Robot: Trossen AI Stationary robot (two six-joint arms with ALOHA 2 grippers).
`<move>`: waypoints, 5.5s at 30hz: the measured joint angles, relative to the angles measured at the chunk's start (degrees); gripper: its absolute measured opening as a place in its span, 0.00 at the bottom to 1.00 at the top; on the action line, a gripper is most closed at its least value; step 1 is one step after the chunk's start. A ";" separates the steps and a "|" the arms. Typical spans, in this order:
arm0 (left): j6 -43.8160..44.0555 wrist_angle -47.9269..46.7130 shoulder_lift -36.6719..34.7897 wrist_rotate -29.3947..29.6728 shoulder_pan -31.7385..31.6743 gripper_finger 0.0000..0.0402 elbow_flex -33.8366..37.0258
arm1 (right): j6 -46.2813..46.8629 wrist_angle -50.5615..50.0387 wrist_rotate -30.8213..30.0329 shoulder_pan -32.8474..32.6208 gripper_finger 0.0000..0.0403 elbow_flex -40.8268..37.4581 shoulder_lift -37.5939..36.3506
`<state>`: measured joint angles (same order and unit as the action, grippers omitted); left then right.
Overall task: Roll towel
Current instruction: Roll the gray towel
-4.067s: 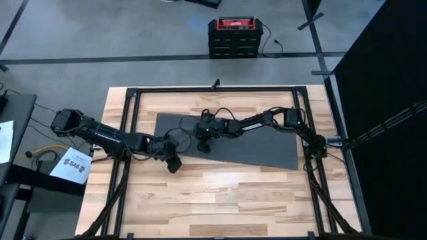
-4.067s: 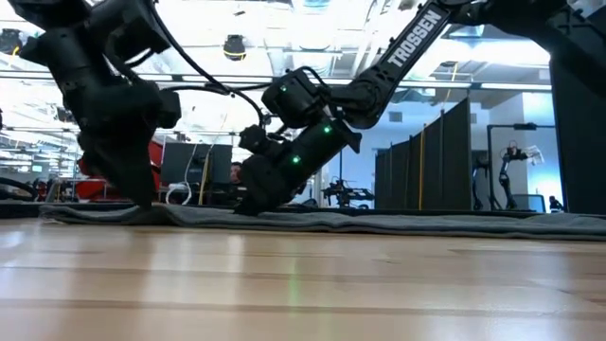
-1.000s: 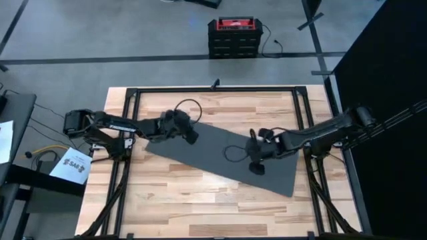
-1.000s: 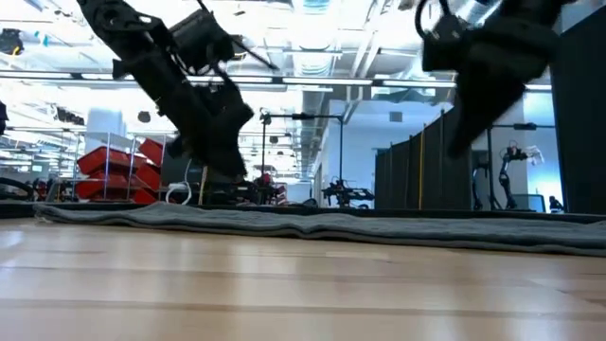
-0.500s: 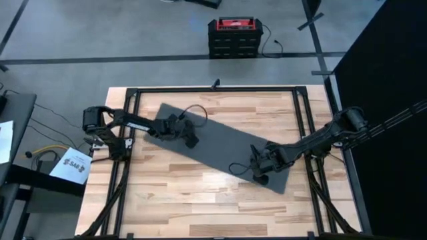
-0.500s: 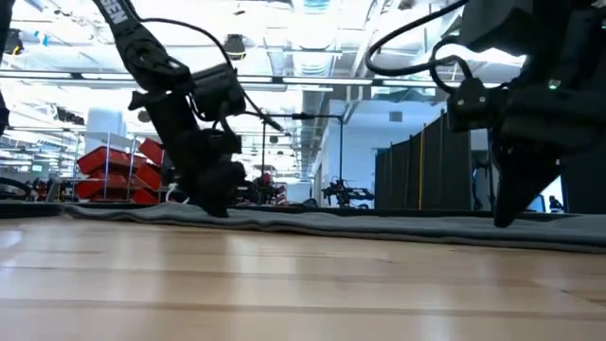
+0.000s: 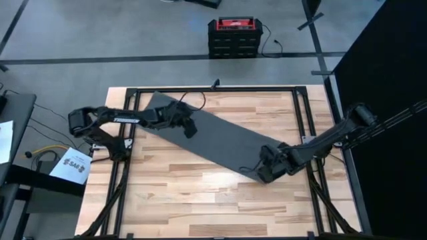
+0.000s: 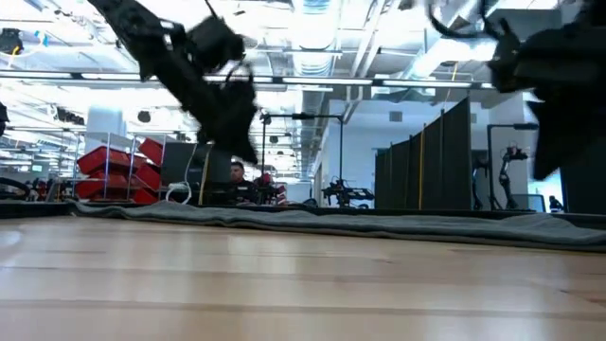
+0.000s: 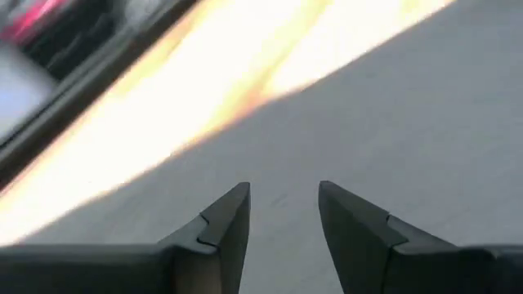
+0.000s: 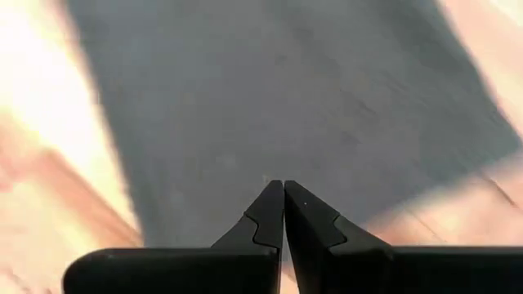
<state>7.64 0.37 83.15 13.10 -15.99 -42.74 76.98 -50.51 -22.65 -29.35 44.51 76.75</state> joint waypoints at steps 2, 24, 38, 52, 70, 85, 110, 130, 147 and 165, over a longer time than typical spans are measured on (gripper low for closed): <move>-1.73 6.77 -0.06 -1.49 3.87 0.33 0.00 | 6.98 -4.40 0.39 -1.43 0.05 -0.04 -1.58; -9.79 9.22 6.14 -1.90 12.58 0.33 -2.05 | 34.02 15.44 11.81 -1.46 0.49 -11.52 -4.28; -8.49 10.89 6.14 -1.92 12.52 0.33 -2.05 | 33.68 20.02 9.94 1.55 0.47 -17.55 -4.49; -8.55 11.12 6.14 -1.92 11.67 0.33 -2.05 | 32.47 21.66 8.42 4.48 0.44 -18.16 -4.36; -8.38 10.23 6.14 -1.94 11.69 0.33 -2.05 | 22.47 -11.43 14.52 5.90 0.01 -8.61 -4.32; -9.12 10.97 6.12 -1.96 11.58 0.33 -2.05 | 8.48 -0.59 10.47 17.30 0.01 -8.33 -4.21; -9.16 9.90 6.10 -1.95 11.50 0.33 -2.09 | -23.83 24.80 7.87 30.30 0.38 -3.47 2.11; -9.88 29.79 21.44 -4.89 11.43 0.33 -3.62 | -25.04 14.45 9.09 20.98 0.03 -1.81 2.28; -21.94 9.77 25.27 -10.14 8.74 0.33 -7.37 | -29.42 23.62 7.88 16.06 0.00 -7.25 4.65; -22.75 5.65 25.31 -10.17 8.20 0.33 -7.21 | -31.32 21.66 4.67 14.17 0.00 -5.57 5.01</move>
<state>-15.10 6.02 108.47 2.92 -7.79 -49.95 45.66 -28.85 -17.98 -15.18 38.94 81.76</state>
